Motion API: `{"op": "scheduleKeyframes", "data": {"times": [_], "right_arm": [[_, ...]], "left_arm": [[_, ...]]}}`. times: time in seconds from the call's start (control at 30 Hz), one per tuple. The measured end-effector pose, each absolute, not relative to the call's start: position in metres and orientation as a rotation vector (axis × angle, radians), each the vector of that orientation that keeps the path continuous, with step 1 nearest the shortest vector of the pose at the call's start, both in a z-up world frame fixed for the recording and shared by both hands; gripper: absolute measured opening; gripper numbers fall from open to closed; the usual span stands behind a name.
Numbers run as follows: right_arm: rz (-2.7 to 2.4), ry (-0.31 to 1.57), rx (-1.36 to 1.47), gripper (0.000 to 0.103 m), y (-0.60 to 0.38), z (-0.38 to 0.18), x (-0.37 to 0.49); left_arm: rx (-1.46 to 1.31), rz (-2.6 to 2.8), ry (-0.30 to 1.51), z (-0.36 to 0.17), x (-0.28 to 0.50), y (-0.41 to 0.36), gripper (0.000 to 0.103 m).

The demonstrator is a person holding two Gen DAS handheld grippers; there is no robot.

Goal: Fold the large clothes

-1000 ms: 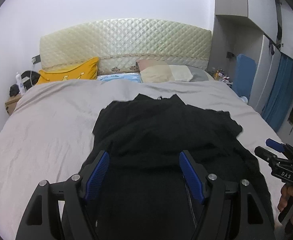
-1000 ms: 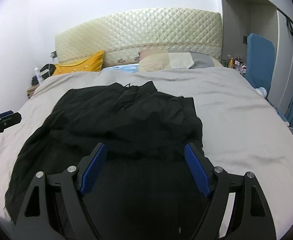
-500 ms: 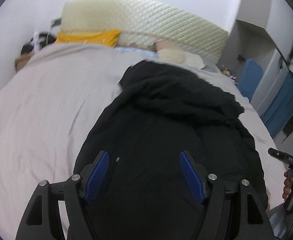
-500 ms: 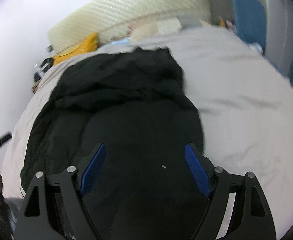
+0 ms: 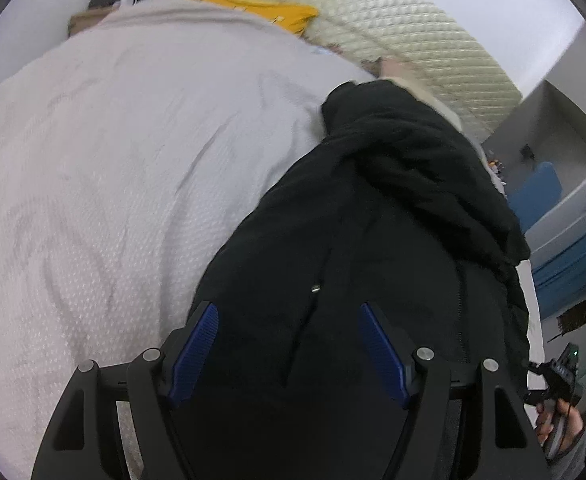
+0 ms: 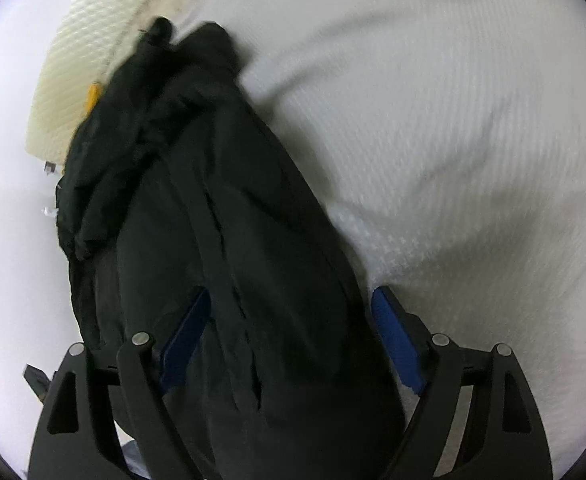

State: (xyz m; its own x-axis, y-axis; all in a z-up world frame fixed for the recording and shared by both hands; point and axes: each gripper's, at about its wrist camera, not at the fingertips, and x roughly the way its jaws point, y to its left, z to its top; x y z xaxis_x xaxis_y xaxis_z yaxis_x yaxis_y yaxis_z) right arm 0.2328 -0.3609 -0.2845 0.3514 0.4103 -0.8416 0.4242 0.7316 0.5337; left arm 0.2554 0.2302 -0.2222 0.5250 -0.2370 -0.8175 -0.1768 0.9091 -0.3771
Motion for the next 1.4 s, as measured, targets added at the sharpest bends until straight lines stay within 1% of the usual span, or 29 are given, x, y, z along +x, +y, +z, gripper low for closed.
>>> {"op": "scheduleKeyframes", "data": {"times": [0.07,0.13,0.2,0.33,0.47,0.63,0.8,0.9,1.03,1.13,1.2,1.23,1.3,1.37,1.4], "right_arm": [[0.018,1.291,0.816,0.084,-0.351,-0.293,0.235],[0.078,1.298,0.825,0.088,-0.338,-0.293,0.237],[0.156,1.280,0.840,0.089,-0.326,-0.288,0.238],[0.296,1.216,0.876,0.089,-0.305,-0.274,0.235],[0.409,1.144,0.831,0.090,-0.286,-0.255,0.234],[0.329,1.170,0.759,0.092,-0.279,-0.264,0.236],[0.125,1.222,0.720,0.094,-0.303,-0.280,0.232],[0.056,1.255,0.753,0.094,-0.309,-0.292,0.232],[0.123,1.278,0.812,0.096,-0.305,-0.297,0.234],[0.274,1.282,0.856,0.096,-0.290,-0.294,0.236],[0.341,1.258,0.815,0.096,-0.279,-0.284,0.238],[0.367,1.243,0.806,0.096,-0.277,-0.280,0.239],[0.398,1.223,0.801,0.093,-0.273,-0.275,0.241],[0.399,1.220,0.788,0.085,-0.273,-0.274,0.241],[0.393,1.221,0.783,0.077,-0.275,-0.274,0.240]], "left_arm": [[-0.470,-0.019,1.053,-0.231,0.257,0.237,0.074],[-0.496,-0.008,1.063,-0.237,0.257,0.245,0.075],[-0.521,0.019,1.071,-0.241,0.258,0.253,0.078],[-0.561,0.048,1.092,-0.248,0.258,0.263,0.078],[-0.569,0.059,1.150,-0.260,0.264,0.265,0.078],[-0.553,0.069,1.228,-0.273,0.271,0.257,0.078],[-0.574,0.043,1.269,-0.280,0.274,0.254,0.078],[-0.594,0.000,1.294,-0.283,0.276,0.248,0.078],[-0.664,-0.087,1.272,-0.281,0.275,0.245,0.078],[-0.724,-0.180,1.243,-0.279,0.272,0.243,0.072],[-0.742,-0.251,1.213,-0.273,0.271,0.238,0.065],[-0.757,-0.281,1.201,-0.270,0.270,0.234,0.063],[-0.815,-0.382,1.169,-0.266,0.269,0.231,0.055],[-0.792,-0.413,1.162,-0.263,0.273,0.224,0.052],[-0.766,-0.415,1.164,-0.262,0.274,0.219,0.050]]}}
